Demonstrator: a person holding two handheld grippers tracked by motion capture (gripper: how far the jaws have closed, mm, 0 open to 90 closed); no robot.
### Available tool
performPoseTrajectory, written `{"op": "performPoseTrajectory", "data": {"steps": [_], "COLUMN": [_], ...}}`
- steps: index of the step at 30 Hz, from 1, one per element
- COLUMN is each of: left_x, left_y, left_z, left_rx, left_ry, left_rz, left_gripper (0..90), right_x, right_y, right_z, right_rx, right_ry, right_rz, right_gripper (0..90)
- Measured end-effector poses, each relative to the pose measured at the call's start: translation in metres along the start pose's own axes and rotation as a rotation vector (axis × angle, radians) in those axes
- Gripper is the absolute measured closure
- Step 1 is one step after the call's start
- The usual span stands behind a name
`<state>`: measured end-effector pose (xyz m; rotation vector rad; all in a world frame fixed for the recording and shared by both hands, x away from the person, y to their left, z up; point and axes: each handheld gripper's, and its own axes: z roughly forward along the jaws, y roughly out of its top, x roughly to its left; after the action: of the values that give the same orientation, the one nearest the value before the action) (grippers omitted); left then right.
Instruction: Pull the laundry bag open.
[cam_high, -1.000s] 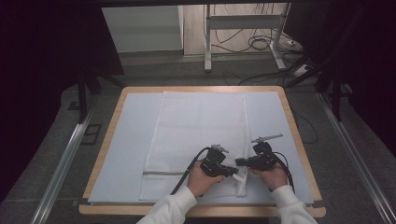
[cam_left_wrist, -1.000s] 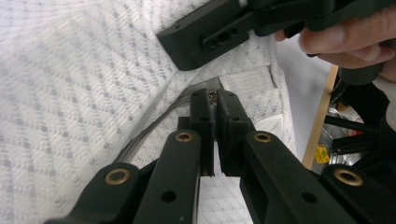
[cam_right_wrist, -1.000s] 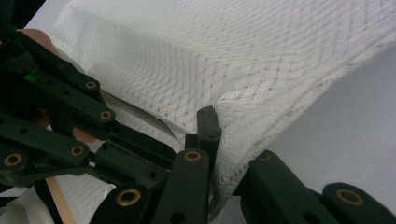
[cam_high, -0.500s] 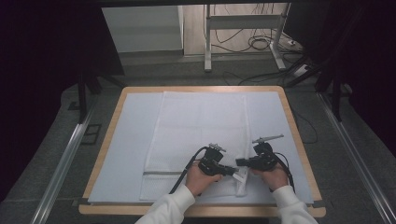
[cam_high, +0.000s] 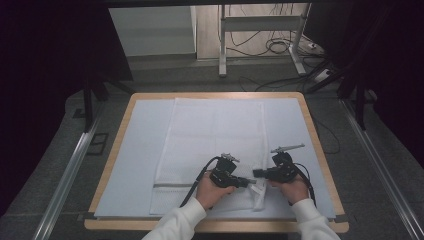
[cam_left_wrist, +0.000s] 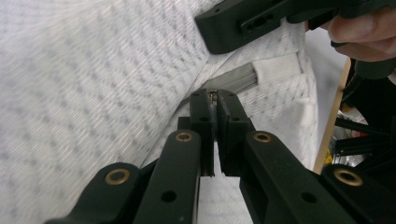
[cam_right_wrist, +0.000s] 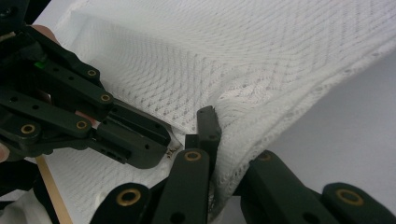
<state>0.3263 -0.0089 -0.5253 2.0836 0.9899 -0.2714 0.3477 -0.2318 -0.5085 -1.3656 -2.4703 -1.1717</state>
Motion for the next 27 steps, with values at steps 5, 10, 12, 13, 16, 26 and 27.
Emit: {"op": "performPoseTrajectory", "data": {"steps": [5,10,12,13,16,26,27], "left_x": [0.003,0.004,0.005,0.004,0.003,0.008,0.008], "left_y": [-0.003,-0.005,-0.005,-0.006,-0.006,-0.010,-0.010], "left_z": [-0.005,-0.007,-0.008,-0.009,-0.010,-0.016,-0.016], "left_rx": [-0.015,-0.010,-0.011,-0.016,-0.012,-0.011,-0.011], "left_ry": [-0.004,0.003,0.000,-0.002,0.000,0.000,0.003], "left_rz": [-0.005,0.001,-0.004,-0.008,0.000,-0.006,-0.004], "left_gripper": [87.3,87.2,87.3,87.3,87.2,87.2,87.2], "right_x": [0.000,-0.001,-0.001,-0.001,-0.001,-0.002,-0.002], "right_y": [0.000,0.000,0.000,0.000,0.000,0.000,0.000], "right_z": [0.000,0.000,0.000,0.000,0.000,0.000,0.000], "right_rx": [-0.004,-0.007,-0.008,-0.009,-0.013,-0.013,-0.014], "right_ry": [0.002,-0.002,-0.003,-0.003,-0.004,0.003,0.002], "right_rz": [0.004,0.008,0.009,0.009,0.013,0.024,0.023], "right_gripper": [88.7,88.6,88.6,88.6,88.6,88.6,88.6]}}
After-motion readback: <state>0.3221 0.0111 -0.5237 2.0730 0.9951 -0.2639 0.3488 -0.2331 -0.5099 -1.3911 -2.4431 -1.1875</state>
